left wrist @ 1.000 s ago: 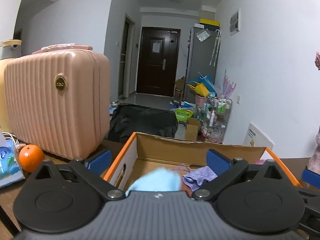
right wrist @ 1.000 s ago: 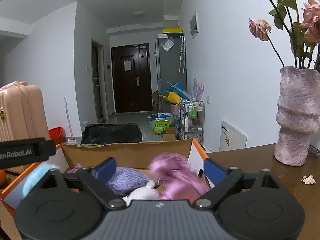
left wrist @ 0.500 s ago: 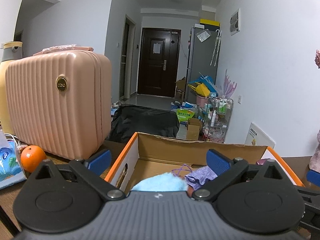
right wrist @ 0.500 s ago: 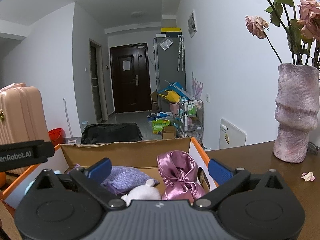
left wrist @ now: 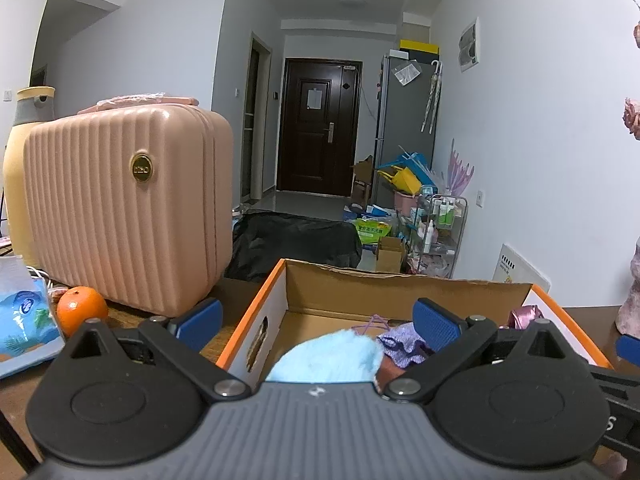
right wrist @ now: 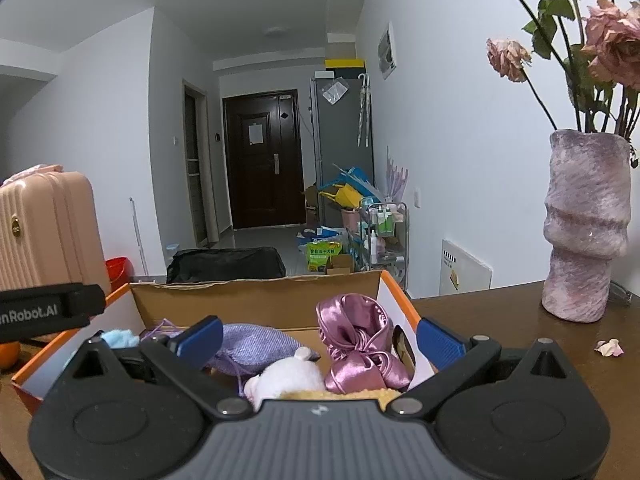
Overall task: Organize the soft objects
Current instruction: 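Open both tools to drop the scrunchie and plush into the box, then move the right tool back toward the lilac towel roll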
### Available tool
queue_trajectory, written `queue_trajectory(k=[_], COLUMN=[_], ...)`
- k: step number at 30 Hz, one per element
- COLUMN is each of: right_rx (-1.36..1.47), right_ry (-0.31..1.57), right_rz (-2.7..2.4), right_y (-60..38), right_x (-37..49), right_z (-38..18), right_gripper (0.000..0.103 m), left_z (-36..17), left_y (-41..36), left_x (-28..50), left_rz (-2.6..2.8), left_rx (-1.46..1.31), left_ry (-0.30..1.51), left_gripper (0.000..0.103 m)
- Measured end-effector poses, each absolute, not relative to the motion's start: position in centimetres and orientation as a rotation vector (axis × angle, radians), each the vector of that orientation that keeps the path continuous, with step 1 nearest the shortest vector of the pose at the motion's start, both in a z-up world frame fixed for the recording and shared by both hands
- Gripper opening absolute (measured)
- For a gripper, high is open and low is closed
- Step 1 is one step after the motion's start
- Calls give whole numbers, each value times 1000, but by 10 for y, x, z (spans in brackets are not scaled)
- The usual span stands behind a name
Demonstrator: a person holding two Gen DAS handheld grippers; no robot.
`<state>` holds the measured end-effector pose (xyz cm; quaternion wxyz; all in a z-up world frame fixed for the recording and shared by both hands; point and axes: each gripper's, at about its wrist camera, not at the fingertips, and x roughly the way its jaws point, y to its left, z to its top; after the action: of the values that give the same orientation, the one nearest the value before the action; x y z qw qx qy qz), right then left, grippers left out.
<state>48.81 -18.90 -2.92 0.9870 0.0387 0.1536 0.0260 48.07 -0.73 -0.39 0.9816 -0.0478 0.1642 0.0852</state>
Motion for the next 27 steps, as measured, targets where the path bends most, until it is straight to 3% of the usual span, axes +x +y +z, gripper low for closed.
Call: queue_trajectory(k=[27], right_rx=[13], right_ry=[280], right_rz=[51], right_y=[-196], right_x=[419], right_z=[-30], right_gripper=[103], left_z=[-6], left_y=[-11], left_x=[421], left_rz=[185], left_rx=[-81], left_ry=[341], left_gripper=[103])
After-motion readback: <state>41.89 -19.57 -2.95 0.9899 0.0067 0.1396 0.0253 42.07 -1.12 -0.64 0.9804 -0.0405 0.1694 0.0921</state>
